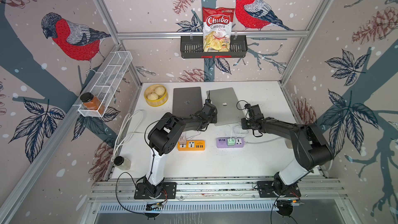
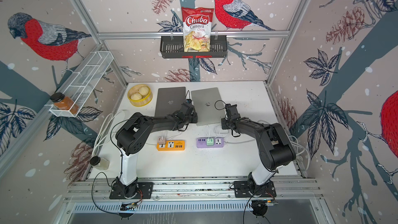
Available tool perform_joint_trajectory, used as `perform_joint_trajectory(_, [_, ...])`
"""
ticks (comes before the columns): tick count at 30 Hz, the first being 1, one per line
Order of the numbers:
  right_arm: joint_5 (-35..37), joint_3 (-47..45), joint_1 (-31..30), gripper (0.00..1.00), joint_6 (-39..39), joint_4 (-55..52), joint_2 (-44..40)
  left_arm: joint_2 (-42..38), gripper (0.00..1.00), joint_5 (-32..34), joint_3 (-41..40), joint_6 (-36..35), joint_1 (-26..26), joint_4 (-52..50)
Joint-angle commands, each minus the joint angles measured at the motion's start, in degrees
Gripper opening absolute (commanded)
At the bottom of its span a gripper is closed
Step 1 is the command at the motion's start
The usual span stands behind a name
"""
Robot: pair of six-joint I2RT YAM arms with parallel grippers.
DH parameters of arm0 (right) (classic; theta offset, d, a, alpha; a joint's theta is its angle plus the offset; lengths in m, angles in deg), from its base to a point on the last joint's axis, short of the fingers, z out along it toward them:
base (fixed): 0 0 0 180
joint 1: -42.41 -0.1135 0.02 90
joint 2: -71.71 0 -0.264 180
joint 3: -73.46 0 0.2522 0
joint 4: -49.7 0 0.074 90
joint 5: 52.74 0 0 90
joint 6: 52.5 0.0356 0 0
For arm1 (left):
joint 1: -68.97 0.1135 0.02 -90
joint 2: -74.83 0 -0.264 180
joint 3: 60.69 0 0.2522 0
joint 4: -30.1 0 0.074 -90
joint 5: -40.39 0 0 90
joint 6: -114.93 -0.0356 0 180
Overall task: Unplug the laptop charger
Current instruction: Remove the charging cable from the laptop.
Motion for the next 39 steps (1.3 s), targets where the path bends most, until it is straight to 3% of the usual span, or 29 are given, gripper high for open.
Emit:
perform_joint_trajectory(1, [-0.7, 0.8, -0.3, 0.24, -1.3, 1.1, 0.8, 0.3, 0.23, 0.3, 0.0, -0.6, -0.1, -2.1])
perform_joint_trajectory(10, [-0.5, 2.1, -1.4, 0.23, -2.3, 0.4, 2.4, 0.6, 0.24, 0.0, -0.3, -0.7, -0.1, -1.9])
perform_joint_trajectory(15, [1.2, 3.3, -1.9, 0.29, -2.1, -0.4, 3.7, 0.4, 0.24, 0.0, -0.6, -0.8, -0.1, -1.8])
perform_joint_trajectory(26, [2.0, 3.9, -2.1, 0.18, -2.2, -0.6, 4.5, 0.4, 0.24, -0.1, -0.7, -0.7, -0.1, -1.7])
perform_joint_trajectory(34, [2.7, 4.5, -3.6, 0.02, -3.2, -1.1, 5.0, 0.6, 0.24, 0.4, -0.2, -0.3, -0.1, -2.7])
perform_joint_trajectory(39, [4.4, 4.8, -4.6, 0.0, -1.9, -1.8, 5.2, 0.6, 0.24, 0.4, -0.3, -0.2, -0.1, -3.0])
